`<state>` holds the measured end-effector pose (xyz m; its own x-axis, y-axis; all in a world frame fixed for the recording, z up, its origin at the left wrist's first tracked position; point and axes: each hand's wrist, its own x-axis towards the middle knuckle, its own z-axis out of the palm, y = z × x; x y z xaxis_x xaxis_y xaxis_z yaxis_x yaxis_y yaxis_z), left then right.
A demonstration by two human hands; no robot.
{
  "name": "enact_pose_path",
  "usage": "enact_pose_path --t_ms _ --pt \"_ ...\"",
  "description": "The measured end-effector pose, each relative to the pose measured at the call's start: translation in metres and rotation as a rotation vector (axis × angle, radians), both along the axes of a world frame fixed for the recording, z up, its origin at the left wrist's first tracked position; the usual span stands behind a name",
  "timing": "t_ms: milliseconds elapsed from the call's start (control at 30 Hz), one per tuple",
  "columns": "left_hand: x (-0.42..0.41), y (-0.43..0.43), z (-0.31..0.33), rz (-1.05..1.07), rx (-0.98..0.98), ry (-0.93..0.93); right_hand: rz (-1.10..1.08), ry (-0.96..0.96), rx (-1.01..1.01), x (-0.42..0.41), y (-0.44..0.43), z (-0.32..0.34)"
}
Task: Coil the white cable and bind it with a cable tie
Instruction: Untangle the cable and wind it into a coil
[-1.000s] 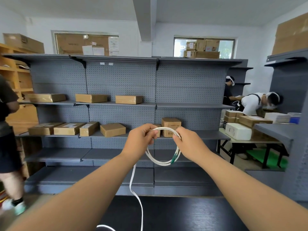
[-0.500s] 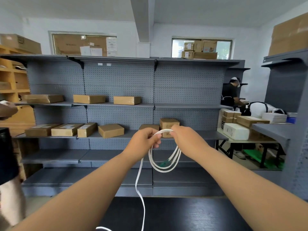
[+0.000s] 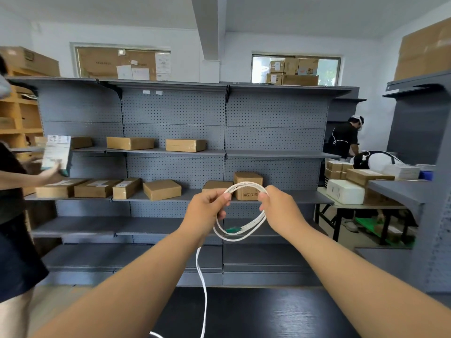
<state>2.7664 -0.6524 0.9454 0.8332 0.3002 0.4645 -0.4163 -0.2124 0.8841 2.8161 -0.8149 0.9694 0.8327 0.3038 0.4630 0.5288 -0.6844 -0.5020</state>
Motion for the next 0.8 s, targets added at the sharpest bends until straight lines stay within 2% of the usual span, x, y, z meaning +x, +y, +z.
enact_pose_path --t_ms 133,300,667,800 --pt "0.0024 -0.0019 -0.0005 0.053 0.044 -0.007 0.006 0.021 -0.024 -0.0002 0.0001 -0.0017" --pt "0.0052 -0.0013 -0.0005 0.058 0.106 0.001 0.014 -0.058 -0.088 -0.0015 -0.0019 -0.0029" --pt "-0.0001 0.0005 0.0029 -0.009 0.326 0.036 -0.009 -0.341 -0.458 0.0012 0.0028 -0.0041" --pt "-0.0021 0.0029 0.0033 -0.023 0.418 0.072 0.024 -0.4 -0.517 -0.0018 0.0066 -0.0075"
